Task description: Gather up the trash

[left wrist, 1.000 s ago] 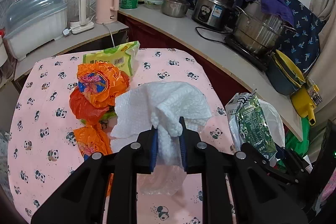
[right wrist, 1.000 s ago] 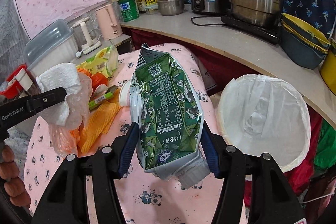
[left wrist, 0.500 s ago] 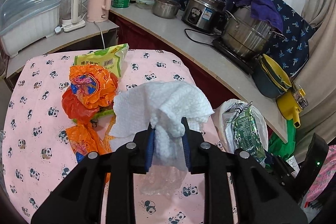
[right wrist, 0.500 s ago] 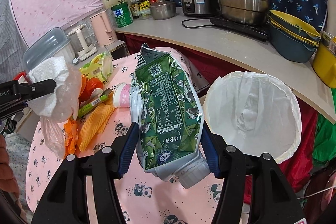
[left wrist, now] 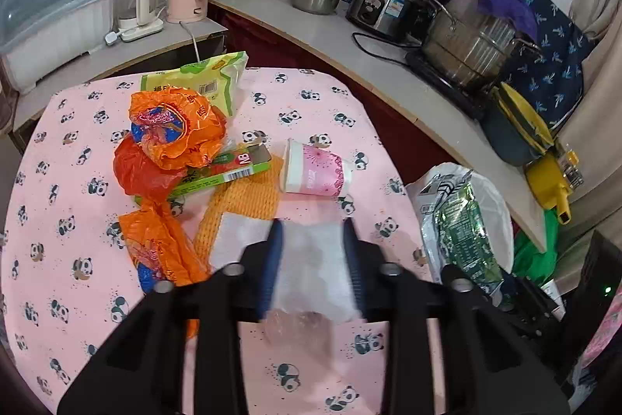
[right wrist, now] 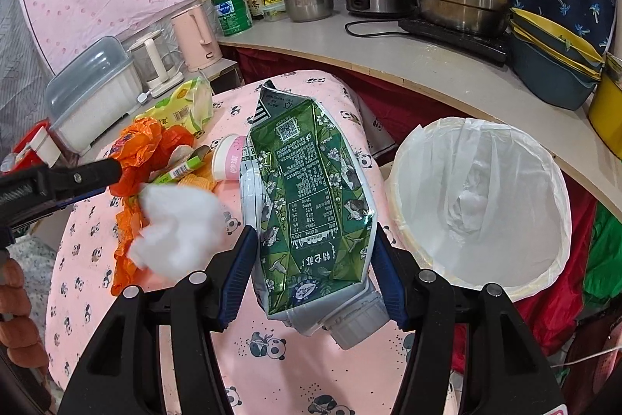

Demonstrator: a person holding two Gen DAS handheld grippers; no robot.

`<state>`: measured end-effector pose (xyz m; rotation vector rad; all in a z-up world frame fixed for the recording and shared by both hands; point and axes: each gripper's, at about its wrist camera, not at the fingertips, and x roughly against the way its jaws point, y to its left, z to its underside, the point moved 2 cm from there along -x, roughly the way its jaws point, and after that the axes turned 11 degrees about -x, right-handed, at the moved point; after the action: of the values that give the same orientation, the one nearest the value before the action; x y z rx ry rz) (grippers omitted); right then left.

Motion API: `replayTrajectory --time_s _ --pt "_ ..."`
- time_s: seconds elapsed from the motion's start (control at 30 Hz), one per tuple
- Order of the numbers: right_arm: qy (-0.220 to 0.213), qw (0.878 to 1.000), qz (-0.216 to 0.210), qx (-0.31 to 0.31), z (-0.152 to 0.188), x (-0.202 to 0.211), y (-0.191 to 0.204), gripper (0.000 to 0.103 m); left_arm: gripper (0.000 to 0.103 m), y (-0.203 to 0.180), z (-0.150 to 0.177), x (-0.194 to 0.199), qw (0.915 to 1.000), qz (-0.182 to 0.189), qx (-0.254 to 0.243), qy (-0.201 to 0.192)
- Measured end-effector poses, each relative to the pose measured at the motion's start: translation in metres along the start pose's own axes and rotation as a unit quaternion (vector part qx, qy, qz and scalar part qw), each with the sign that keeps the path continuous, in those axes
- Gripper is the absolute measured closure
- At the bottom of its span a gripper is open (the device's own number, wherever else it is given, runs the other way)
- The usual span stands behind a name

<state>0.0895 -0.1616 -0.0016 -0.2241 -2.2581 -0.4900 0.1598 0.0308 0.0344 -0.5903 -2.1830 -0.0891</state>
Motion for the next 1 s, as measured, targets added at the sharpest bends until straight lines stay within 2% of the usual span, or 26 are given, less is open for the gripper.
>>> replayTrajectory --time_s 0.17,0.2,0.23,0.3,0.33,0.47,0.57,0.67,0.7,0.73,0.83,1.0 --pt "0.010 1.000 -0.001 0.007 0.007 -0.007 0.005 0.047 0.087 0.005 0.011 -0.009 0.9998 -0.002 0.002 0.020" --pt "0.012 1.000 -0.001 0.007 0.008 -0.009 0.005 0.047 0.081 0.006 0.013 -0.011 0.9997 -0.005 0.002 0.023" --pt "0.016 1.000 -0.001 0.007 0.009 -0.011 0.004 0.047 0.066 0.006 0.016 -0.012 0.9996 -0.006 0.003 0.026" --pt "0.023 1.000 0.001 0.006 0.012 -0.016 0.003 0.047 0.046 0.007 0.021 -0.014 0.9995 -0.010 0.006 0.028" --pt "0.026 1.000 0.002 0.007 0.014 -0.018 0.003 0.047 0.040 0.006 0.024 -0.016 0.9995 -0.012 0.006 0.029" --pt "0.043 0.999 0.007 0.007 0.022 -0.031 0.001 0.047 0.040 -0.002 0.033 -0.033 0.9986 -0.022 -0.012 0.046" --pt "0.056 0.998 0.004 0.004 0.029 -0.040 0.000 0.046 0.047 -0.010 0.039 -0.049 0.9973 -0.034 -0.032 0.057" --pt "0.069 0.998 0.007 0.008 0.037 -0.047 0.000 0.046 0.069 -0.013 0.042 -0.059 0.9965 -0.025 -0.039 0.069" --pt "0.074 0.997 0.008 0.009 0.039 -0.050 0.000 0.046 0.083 -0.013 0.042 -0.062 0.9964 -0.021 -0.039 0.073" --pt "0.079 0.997 0.008 0.010 0.041 -0.052 0.000 0.046 0.091 -0.012 0.042 -0.064 0.9961 -0.016 -0.040 0.077" --pt "0.079 0.997 0.007 0.012 0.041 -0.051 0.001 0.043 0.101 -0.011 0.042 -0.066 0.9962 -0.013 -0.040 0.077" --pt "0.054 0.998 0.008 0.010 0.031 -0.035 0.003 0.038 0.102 -0.008 0.037 -0.051 0.9977 -0.010 -0.041 0.053"
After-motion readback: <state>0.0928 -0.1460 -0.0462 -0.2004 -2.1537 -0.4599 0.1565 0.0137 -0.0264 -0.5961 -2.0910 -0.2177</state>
